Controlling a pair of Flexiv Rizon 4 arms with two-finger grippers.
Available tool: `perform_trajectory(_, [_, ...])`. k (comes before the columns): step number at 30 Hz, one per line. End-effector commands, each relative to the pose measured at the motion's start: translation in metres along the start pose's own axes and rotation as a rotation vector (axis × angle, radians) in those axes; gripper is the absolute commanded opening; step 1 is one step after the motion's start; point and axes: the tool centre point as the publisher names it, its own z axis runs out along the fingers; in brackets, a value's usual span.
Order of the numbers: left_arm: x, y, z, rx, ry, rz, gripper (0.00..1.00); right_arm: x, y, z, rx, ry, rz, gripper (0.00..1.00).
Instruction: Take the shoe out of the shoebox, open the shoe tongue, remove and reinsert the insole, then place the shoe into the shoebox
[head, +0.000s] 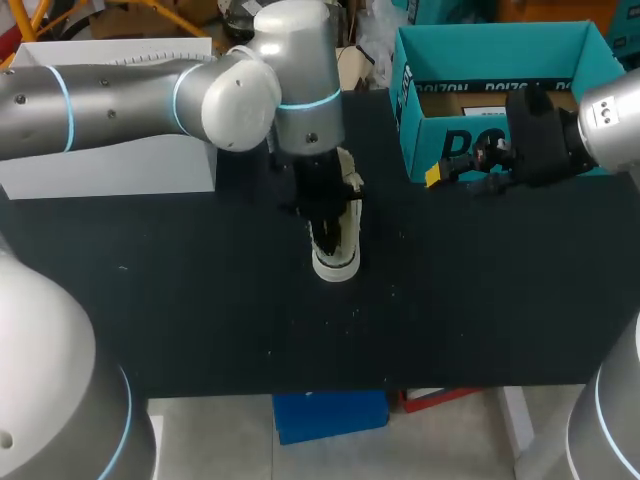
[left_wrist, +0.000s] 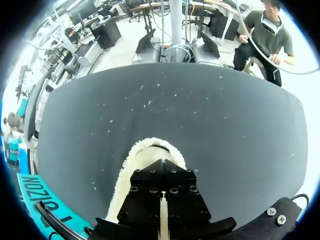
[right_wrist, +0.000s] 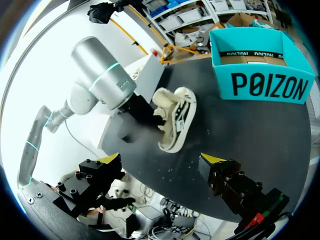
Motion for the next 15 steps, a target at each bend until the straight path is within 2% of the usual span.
perform_trajectory(1, [-0.004,0.000,0.014,0.022,0.022,-0.003,0.00,0.001,0.000,0.000,0.001,-0.002,0.001,1.00])
perform_trajectory(8, [0.001,0.000,0.024,0.034,0.034,-0.011,0.00,0.001,0.000,0.000,0.001,-0.002,0.001,1.00])
perform_trajectory(11, [0.001,0.001,0.011,0.023,-0.013,-0.014,0.00,0.001,0.000,0.000,0.001,-0.002,0.001,1.00])
perform_trajectory(15, [-0.003,-0.006,-0.025,0.047,-0.168,-0.030,0.00,0.001,0.000,0.000,0.001,-0.002,0.001,1.00])
